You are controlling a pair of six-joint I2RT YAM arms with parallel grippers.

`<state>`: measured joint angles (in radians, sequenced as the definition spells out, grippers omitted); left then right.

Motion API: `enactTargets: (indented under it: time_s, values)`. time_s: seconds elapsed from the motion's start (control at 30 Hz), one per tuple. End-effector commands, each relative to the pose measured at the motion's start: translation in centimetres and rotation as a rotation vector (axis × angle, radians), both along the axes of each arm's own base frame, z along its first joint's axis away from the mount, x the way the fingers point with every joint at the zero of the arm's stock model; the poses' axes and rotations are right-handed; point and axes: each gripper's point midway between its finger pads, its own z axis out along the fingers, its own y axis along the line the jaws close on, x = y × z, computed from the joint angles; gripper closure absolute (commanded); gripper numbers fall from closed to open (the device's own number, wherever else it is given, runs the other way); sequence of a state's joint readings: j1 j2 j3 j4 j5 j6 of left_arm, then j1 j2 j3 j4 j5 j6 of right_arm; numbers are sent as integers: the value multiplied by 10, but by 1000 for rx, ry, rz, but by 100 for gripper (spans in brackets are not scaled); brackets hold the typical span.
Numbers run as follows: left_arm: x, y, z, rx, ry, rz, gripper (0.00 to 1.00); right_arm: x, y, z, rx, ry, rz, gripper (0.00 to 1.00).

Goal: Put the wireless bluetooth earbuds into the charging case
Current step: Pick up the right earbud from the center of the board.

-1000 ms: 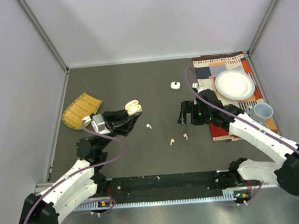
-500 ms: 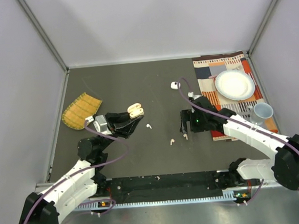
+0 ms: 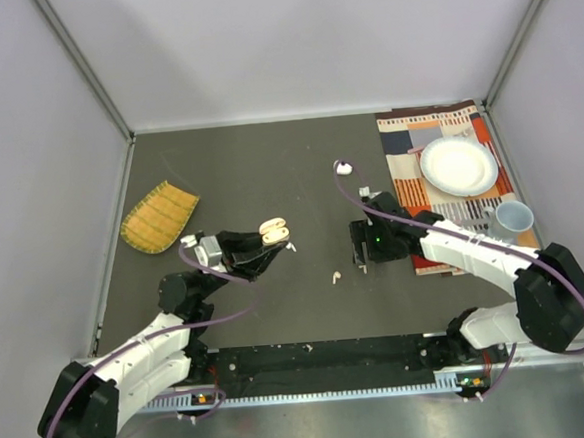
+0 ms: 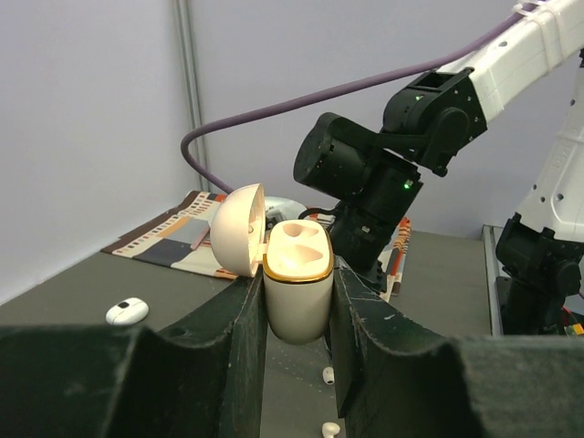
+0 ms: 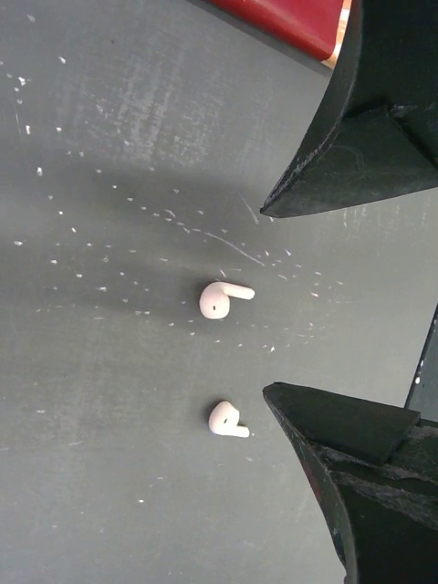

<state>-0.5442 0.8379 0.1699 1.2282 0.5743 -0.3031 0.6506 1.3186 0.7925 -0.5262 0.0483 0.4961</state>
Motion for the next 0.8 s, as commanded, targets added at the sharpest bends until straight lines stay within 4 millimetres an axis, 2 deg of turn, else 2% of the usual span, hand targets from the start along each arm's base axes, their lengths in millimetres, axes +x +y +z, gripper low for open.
enactTargets:
  time_s: [0.0,0.27,0.57,0.77]
  values:
    - [-11,2,13,-16,-93,-17,100,14,15,12,16,-60,25,28]
    - [-9,3,17,-22,-92,-2,100,18,23,6,-5,-54,33,37]
    - [-9,6,23,-40,-85,10,100,19,28,1,3,-38,52,38]
    - [-8,7,23,-43,-78,17,100,18,25,0,-5,-44,48,37]
